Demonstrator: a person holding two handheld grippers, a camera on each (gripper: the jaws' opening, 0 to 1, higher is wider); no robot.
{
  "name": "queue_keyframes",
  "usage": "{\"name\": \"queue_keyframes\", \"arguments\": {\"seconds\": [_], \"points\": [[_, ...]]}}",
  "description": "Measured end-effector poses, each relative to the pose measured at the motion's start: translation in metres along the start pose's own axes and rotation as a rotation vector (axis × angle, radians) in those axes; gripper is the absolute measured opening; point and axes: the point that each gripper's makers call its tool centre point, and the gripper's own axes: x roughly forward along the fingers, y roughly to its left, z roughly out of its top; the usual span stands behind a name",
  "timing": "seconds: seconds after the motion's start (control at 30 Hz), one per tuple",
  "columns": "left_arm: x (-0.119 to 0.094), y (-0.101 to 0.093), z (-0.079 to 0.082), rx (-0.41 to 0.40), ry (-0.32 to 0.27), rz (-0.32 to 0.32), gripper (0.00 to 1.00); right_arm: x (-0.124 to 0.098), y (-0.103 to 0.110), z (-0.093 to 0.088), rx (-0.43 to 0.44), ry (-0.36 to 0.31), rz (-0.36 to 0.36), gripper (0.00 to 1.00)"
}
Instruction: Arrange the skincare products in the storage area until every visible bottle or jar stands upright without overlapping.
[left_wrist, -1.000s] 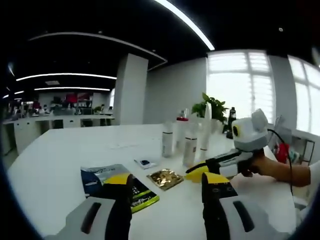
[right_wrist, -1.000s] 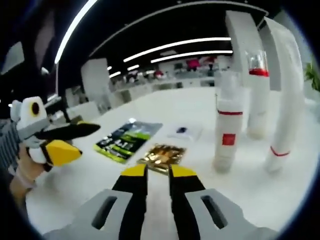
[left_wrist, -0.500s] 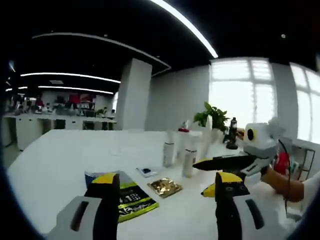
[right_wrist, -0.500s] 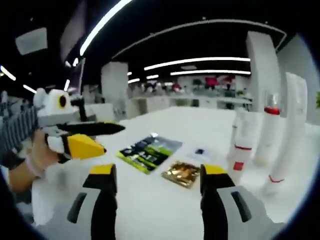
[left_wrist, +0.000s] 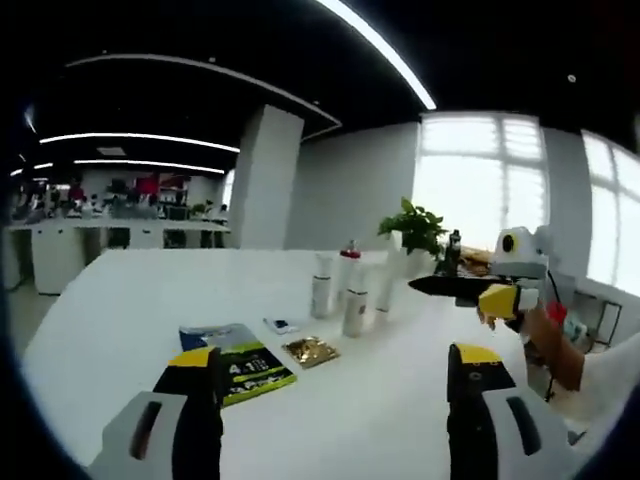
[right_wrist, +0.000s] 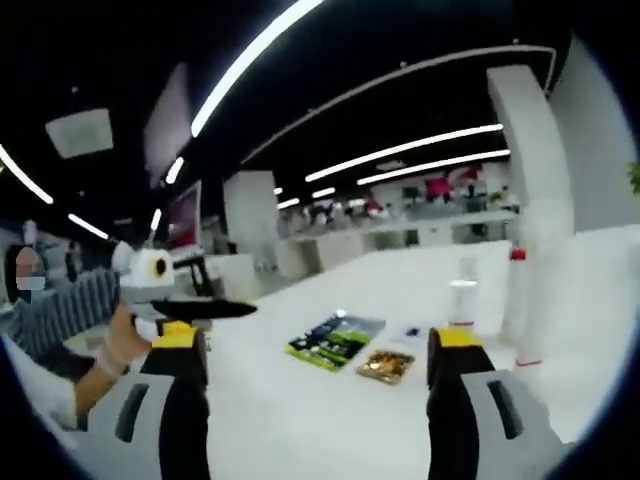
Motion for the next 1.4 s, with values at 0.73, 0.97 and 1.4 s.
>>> {"name": "queue_keyframes", "arguments": {"seconds": [0.73,0.97,1.4], "points": [[-0.085,-0.022,-0.006,0.019,-0.083,0.107,1.00,-0.098,0.000,0.027,-0.089,-0.137,-0.136,0.96],[-0.103,-0.035,-0.007,0.045,-0.098,0.080,1.00,-0.117,0.004,0.017,-0.163,-0.143,-0.206,1.00],[-0.118,-0.018,-0.011,-0.024,-0.111,0.179,0.99,-0.157,0.006,0.025,-0.208,-0.134,-0.262,1.00]]}}
